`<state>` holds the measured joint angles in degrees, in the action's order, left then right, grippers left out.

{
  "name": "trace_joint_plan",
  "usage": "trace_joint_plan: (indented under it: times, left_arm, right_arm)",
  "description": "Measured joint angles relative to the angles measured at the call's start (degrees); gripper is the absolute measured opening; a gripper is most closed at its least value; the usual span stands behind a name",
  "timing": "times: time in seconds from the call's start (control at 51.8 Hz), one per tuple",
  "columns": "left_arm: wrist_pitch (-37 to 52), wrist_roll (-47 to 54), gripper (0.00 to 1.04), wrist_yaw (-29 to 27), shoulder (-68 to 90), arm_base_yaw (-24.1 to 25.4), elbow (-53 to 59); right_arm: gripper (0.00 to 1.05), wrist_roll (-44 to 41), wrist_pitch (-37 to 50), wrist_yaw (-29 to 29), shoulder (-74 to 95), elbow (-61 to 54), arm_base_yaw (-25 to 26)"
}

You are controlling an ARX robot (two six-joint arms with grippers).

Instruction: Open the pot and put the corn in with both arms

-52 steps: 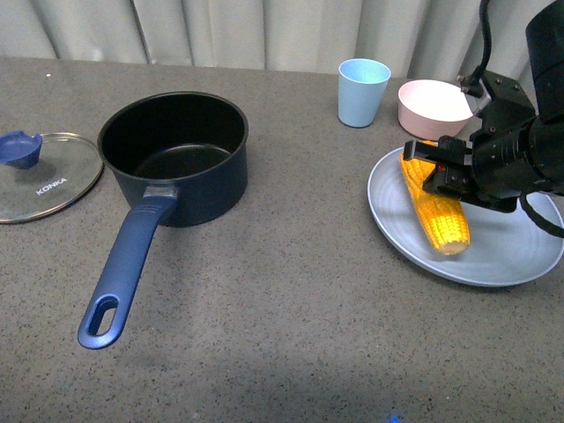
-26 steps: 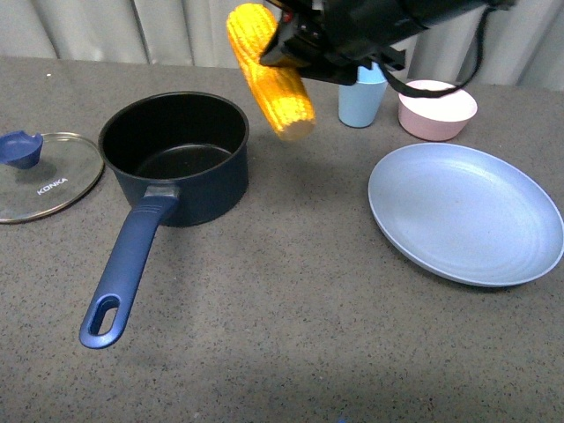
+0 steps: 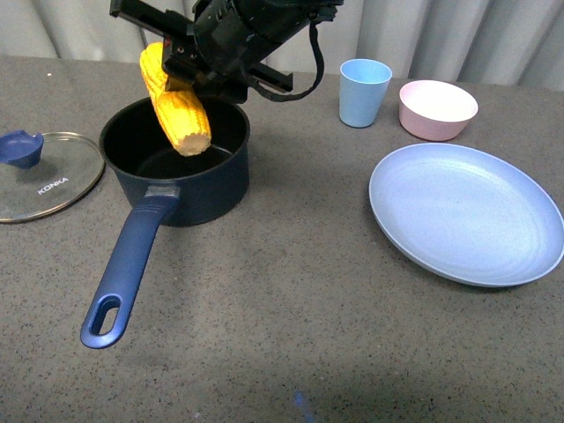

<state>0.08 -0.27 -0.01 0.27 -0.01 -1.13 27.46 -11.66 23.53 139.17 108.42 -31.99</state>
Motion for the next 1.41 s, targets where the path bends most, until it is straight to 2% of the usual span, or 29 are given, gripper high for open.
trace_joint_plan:
  times: [0.309, 0.559, 0.694, 0.772, 0.887, 1.119, 1.254, 1.408]
  left_arm:
    - [0.0, 0.0, 0.98, 0.0, 0.0, 0.0, 0.0]
    - [0.0, 0.0, 0.98, 0.0, 0.0, 0.0, 0.0]
    - [0.0, 0.0, 0.98, 0.02, 0.0, 0.0, 0.0]
    - [0.0, 0.0, 0.98, 0.0, 0.0, 0.0, 0.0]
    - [0.0, 0.0, 0.98, 0.0, 0.0, 0.0, 0.0]
    - [0.0, 0.0, 0.98, 0.0, 0.0, 0.0, 0.0]
    - [0.0, 0.0, 0.98, 0.0, 0.0, 0.0, 0.0]
    - [0.0, 0.0, 0.98, 0.0, 0.0, 0.0, 0.0]
  right_arm:
    - [0.12, -0.79, -3.58, -2.03, 3.34, 5.44, -0.35]
    - [0.57, -1.95, -3.39, -3.15, 3.28, 4.63, -0.35]
    - [0.86, -2.64, -2.34, -4.39, 1.64, 0.92, 0.04]
    - [0.97, -2.78, -1.18, -5.29, -0.2, -1.55, 0.61]
    - [0.95, -3.41, 2.75, -6.8, -5.4, -7.93, 1.97]
    - [0.95, -7.08, 13.09, -15.61, -17.11, -21.09, 4.61]
    - [0.95, -12.0, 22.38, -24.2, -24.83, -32.37, 5.75]
    - [0.95, -18.56, 37.27, -34.67, -38.99, -53.46, 8.2]
